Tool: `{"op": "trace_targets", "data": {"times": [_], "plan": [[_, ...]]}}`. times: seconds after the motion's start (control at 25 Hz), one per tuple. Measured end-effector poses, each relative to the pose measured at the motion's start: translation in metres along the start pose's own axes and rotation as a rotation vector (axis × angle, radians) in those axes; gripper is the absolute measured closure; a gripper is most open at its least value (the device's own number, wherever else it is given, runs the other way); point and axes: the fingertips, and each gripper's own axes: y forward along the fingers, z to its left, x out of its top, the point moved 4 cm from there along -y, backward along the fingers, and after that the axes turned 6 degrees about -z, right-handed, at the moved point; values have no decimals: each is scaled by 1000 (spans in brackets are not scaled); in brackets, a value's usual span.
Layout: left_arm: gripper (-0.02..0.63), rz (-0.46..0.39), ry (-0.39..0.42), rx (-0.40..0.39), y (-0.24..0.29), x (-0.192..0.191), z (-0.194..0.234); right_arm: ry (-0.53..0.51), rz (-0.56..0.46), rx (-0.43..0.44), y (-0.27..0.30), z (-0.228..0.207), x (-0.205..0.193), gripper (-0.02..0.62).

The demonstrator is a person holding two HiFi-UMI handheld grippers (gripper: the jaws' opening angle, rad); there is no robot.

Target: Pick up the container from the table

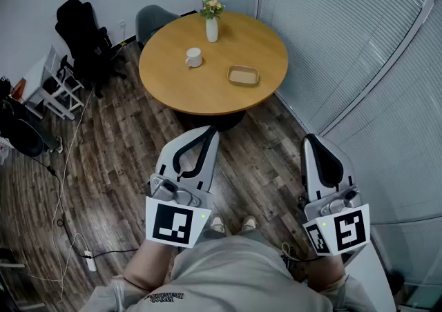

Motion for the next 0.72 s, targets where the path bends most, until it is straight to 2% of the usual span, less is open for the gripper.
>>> {"op": "trace_targets", "data": {"times": [0.28,0.72], "plan": [[586,5,-14,3,0,-4,-7,46,-20,-3,-4,-4,-5,566],[586,14,-5,-14,13,-4,-18,46,-13,6,-5,-16,-8,566]]}}
